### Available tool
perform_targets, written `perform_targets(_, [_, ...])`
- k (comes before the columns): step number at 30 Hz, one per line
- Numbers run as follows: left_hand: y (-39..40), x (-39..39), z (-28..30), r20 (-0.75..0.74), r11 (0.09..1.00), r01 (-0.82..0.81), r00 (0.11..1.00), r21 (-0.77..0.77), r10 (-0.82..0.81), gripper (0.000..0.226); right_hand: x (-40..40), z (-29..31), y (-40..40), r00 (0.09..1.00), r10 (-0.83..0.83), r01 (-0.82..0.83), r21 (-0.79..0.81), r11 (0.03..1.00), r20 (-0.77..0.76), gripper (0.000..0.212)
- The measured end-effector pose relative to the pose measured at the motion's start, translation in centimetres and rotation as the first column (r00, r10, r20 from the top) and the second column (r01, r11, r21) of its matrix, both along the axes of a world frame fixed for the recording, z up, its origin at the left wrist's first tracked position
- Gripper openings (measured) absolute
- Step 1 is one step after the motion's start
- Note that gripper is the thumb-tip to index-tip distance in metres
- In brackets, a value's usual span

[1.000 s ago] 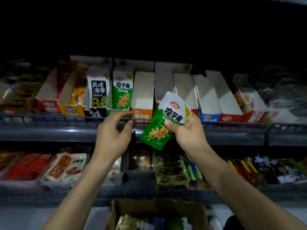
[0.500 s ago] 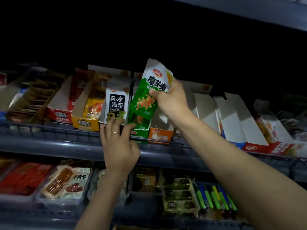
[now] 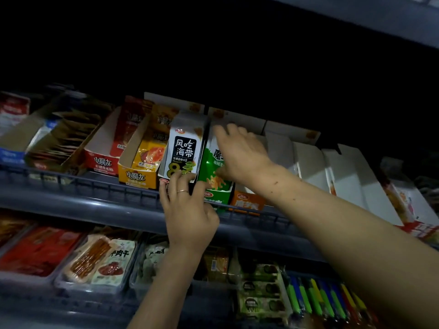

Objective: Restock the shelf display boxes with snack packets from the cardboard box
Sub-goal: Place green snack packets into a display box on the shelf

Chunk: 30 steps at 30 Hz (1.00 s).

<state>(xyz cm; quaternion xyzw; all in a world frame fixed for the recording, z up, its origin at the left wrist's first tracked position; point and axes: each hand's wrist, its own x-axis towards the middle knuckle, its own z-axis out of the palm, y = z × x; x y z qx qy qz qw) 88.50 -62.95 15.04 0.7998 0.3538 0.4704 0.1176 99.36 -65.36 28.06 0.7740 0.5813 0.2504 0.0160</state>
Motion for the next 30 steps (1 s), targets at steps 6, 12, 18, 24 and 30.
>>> perform_targets(6, [-0.1,-0.4,0.0,-0.036,1.000,0.019,0.999,0.002,-0.019,0.040,0.2,-0.1,1.8,0.985,-0.004,0.007,-0.014,1.000,0.171,0.084])
perform_targets(12, [0.1,-0.7,0.1,-0.095,0.999,0.033,0.995,-0.002,-0.033,0.040,0.0,-0.7,2.0,0.998,-0.053,0.053,-0.004,0.999,0.046,0.087])
perform_targets(18, [0.1,-0.9,0.2,-0.120,0.999,0.038,0.992,-0.008,-0.039,0.046,0.4,-1.0,1.1,0.990,-0.064,0.055,0.074,0.996,0.122,0.088])
perform_targets(24, [-0.3,-1.8,0.8,-0.200,0.995,0.094,0.975,-0.042,-0.100,0.064,0.2,-0.1,0.0,1.000,-0.020,0.019,0.064,0.998,0.014,0.069])
perform_targets(30, [-1.7,-3.6,1.3,-0.027,0.984,0.179,0.983,0.002,-0.179,0.044,-1.5,0.2,-4.5,0.978,0.131,-0.098,0.195,0.976,-0.164,0.042])
